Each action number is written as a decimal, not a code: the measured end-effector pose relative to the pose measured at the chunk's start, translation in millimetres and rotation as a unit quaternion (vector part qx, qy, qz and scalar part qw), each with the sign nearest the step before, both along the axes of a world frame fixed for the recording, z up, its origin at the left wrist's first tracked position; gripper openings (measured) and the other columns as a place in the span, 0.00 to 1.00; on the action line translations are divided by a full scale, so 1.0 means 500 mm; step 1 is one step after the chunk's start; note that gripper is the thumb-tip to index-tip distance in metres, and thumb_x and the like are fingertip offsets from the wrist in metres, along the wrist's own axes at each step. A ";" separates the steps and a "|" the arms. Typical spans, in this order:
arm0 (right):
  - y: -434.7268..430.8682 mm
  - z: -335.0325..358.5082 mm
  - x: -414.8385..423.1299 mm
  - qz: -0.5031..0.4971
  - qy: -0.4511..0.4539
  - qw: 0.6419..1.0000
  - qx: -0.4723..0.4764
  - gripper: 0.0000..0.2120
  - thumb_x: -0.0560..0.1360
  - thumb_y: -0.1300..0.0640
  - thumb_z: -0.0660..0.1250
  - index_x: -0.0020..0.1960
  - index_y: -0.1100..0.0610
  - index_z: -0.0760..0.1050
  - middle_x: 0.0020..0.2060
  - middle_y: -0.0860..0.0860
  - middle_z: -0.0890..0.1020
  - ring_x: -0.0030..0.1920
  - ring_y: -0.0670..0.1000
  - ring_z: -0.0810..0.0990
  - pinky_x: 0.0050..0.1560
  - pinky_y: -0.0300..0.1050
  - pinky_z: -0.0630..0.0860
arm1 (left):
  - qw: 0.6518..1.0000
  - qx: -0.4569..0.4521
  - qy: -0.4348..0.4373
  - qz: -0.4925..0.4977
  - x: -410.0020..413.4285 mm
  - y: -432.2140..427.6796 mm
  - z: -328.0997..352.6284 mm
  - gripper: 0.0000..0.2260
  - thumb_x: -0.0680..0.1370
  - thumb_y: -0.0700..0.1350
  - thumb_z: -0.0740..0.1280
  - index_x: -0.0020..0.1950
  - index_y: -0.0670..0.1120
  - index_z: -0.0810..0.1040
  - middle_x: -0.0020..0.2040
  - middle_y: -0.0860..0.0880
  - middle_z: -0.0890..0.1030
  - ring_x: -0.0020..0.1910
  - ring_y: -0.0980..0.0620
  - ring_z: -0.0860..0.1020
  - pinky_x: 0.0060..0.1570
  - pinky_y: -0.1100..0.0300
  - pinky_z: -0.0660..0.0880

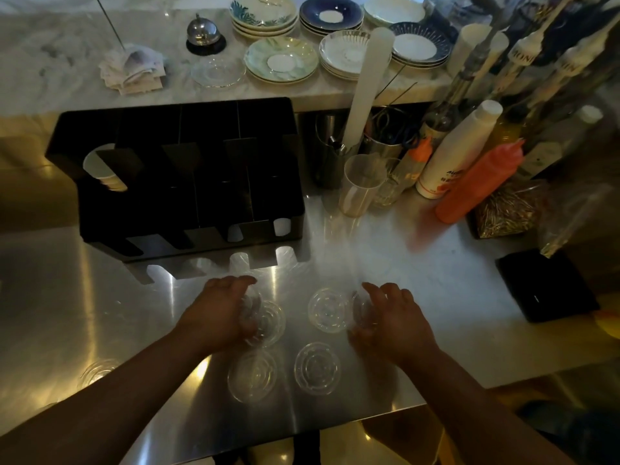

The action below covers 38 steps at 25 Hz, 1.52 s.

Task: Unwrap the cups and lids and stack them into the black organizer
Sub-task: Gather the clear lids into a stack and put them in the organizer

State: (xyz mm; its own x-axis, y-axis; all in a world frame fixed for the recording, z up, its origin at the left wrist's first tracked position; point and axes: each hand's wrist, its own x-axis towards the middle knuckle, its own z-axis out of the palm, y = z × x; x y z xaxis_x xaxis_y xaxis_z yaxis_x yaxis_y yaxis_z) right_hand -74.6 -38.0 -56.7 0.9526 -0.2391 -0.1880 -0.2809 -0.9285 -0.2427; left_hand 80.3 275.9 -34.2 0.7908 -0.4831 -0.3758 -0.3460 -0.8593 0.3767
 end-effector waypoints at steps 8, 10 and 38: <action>0.002 -0.001 -0.014 0.002 -0.006 1.000 0.030 0.43 0.66 0.31 0.68 0.75 0.46 0.61 0.68 0.53 0.73 0.63 0.56 0.73 0.57 0.50 0.75 | 0.998 0.037 -0.017 -0.053 -0.066 -0.050 -0.015 0.40 0.64 0.67 0.74 0.73 0.60 0.64 0.72 0.54 0.72 0.66 0.48 0.71 0.58 0.50 0.75; 0.011 -0.001 -0.013 0.005 -0.004 0.999 0.041 0.43 0.66 0.31 0.69 0.76 0.45 0.61 0.69 0.53 0.72 0.64 0.56 0.72 0.58 0.50 0.75 | 0.998 0.041 -0.017 -0.054 -0.073 -0.057 -0.020 0.39 0.65 0.63 0.76 0.73 0.59 0.65 0.72 0.53 0.71 0.66 0.47 0.70 0.58 0.50 0.75; 0.113 -0.015 0.084 0.080 0.035 0.996 0.025 0.44 0.68 0.36 0.73 0.77 0.46 0.57 0.71 0.55 0.69 0.66 0.58 0.71 0.64 0.53 0.72 | 0.997 0.044 -0.042 -0.044 -0.081 -0.072 -0.041 0.40 0.67 0.59 0.76 0.75 0.56 0.64 0.72 0.48 0.69 0.67 0.44 0.67 0.61 0.50 0.74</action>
State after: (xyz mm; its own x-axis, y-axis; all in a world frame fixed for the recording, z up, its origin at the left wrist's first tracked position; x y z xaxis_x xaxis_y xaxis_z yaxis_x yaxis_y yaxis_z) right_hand -32.7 18.7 -64.2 0.9618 -0.0737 -0.2636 -0.1482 -0.9499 -0.2751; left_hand 39.9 239.7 -54.5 0.7767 -0.5203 -0.3550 -0.4490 -0.8526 0.2674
